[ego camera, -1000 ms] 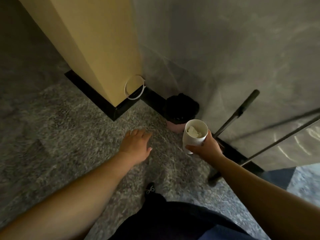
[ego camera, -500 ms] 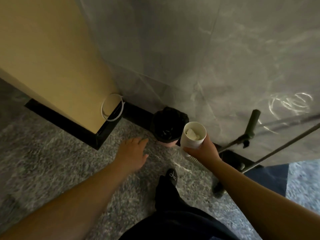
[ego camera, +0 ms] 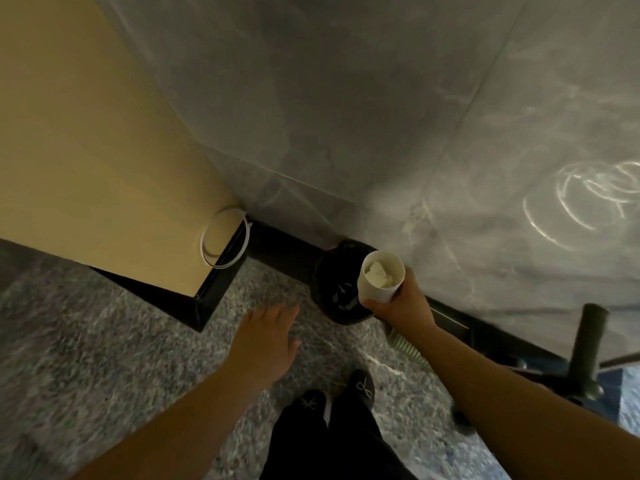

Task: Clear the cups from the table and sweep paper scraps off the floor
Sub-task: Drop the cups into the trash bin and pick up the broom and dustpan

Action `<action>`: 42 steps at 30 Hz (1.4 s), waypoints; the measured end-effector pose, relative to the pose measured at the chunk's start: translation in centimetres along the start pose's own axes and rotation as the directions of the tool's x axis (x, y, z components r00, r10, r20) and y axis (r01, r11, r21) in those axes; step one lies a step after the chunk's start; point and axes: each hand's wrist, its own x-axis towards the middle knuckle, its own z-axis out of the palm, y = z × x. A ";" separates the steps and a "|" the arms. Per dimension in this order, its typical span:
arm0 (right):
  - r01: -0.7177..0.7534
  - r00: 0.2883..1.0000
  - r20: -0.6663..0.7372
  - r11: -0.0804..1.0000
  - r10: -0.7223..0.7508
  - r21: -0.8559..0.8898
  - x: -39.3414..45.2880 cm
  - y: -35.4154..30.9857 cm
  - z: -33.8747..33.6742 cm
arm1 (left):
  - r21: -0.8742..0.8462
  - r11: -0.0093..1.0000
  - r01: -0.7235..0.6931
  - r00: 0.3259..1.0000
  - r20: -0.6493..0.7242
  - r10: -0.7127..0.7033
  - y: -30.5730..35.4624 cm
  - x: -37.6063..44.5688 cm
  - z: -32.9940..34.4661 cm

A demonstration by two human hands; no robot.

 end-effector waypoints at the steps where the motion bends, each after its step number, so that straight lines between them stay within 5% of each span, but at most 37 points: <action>1: 0.001 1.000 0.012 1.000 -0.001 -0.027 0.8 0.3 0.2 | -0.002 1.000 -0.002 1.000 0.015 0.002 -0.4 0.4 0.0; 6: -0.227 0.967 0.088 0.966 0.239 -0.123 1.6 3.2 0.8 | -0.020 1.000 -0.020 0.995 0.101 0.022 -2.4 2.6 -0.5; 9: -0.329 0.944 -0.009 0.939 0.330 -0.098 -1.3 4.3 0.5 | -0.047 0.999 -0.025 0.993 0.111 0.030 -2.7 3.0 -1.6; 27: -0.411 0.781 -0.386 0.869 0.491 0.276 -19.1 8.3 -5.2 | -0.008 0.913 -0.407 0.913 -0.040 0.407 8.5 4.4 -6.6; 36: -0.369 0.861 -0.294 0.908 0.415 0.200 -21.2 11.1 -8.5 | 0.064 0.948 -0.311 0.950 0.059 0.307 10.9 0.8 -2.8; 42: -0.290 0.932 -0.182 0.947 0.313 0.139 -20.2 10.6 -9.6 | -0.034 0.986 -0.165 0.986 0.027 0.166 10.4 -1.4 -1.7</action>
